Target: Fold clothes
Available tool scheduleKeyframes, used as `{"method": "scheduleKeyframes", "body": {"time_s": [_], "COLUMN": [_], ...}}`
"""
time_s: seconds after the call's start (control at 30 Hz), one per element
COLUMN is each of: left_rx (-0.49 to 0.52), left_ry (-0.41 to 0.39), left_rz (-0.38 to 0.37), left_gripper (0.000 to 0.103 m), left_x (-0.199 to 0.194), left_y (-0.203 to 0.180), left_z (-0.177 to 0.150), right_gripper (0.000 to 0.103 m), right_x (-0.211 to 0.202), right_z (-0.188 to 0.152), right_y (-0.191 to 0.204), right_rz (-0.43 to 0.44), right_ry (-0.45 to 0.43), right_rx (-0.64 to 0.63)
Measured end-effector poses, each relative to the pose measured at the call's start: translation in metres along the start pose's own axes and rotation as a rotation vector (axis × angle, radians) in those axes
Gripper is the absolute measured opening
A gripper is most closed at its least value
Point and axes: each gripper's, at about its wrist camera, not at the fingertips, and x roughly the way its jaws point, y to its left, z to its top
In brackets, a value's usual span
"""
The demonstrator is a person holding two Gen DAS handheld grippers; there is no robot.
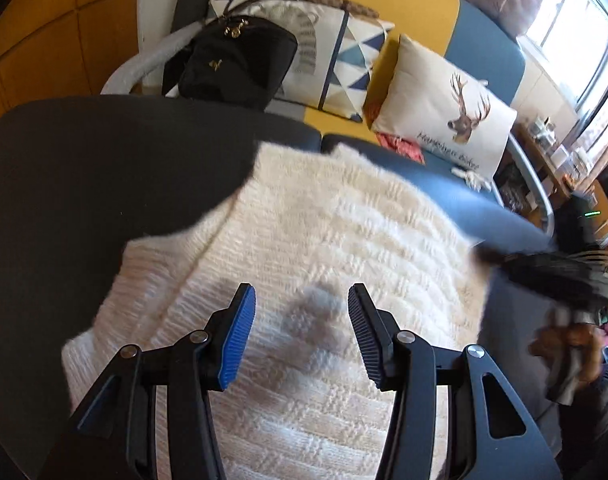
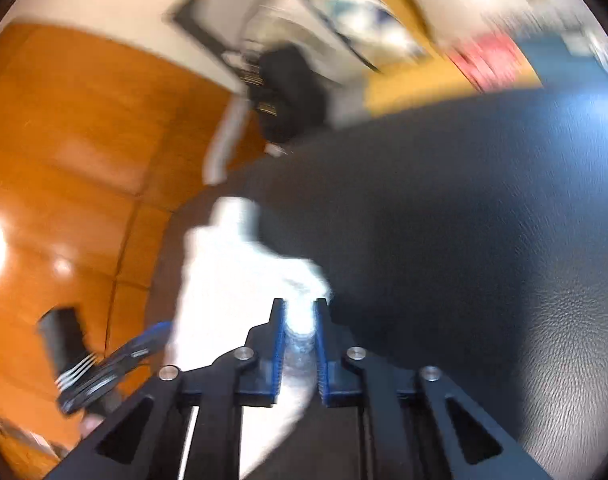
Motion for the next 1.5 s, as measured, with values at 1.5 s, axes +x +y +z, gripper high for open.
{"method": "scheduleKeyframes", "body": {"time_s": [1.5], "left_rx": [-0.018], "left_ry": [-0.011], "left_rz": [-0.171], "left_gripper": [0.052], "left_x": [0.033], "left_y": [-0.010], "left_z": [0.075], "right_gripper": [0.024], "right_x": [0.017], "right_z": [-0.003], "right_y": [0.047], "right_rz": [-0.276], "right_ry": [0.109], "right_rx": [-0.300]}}
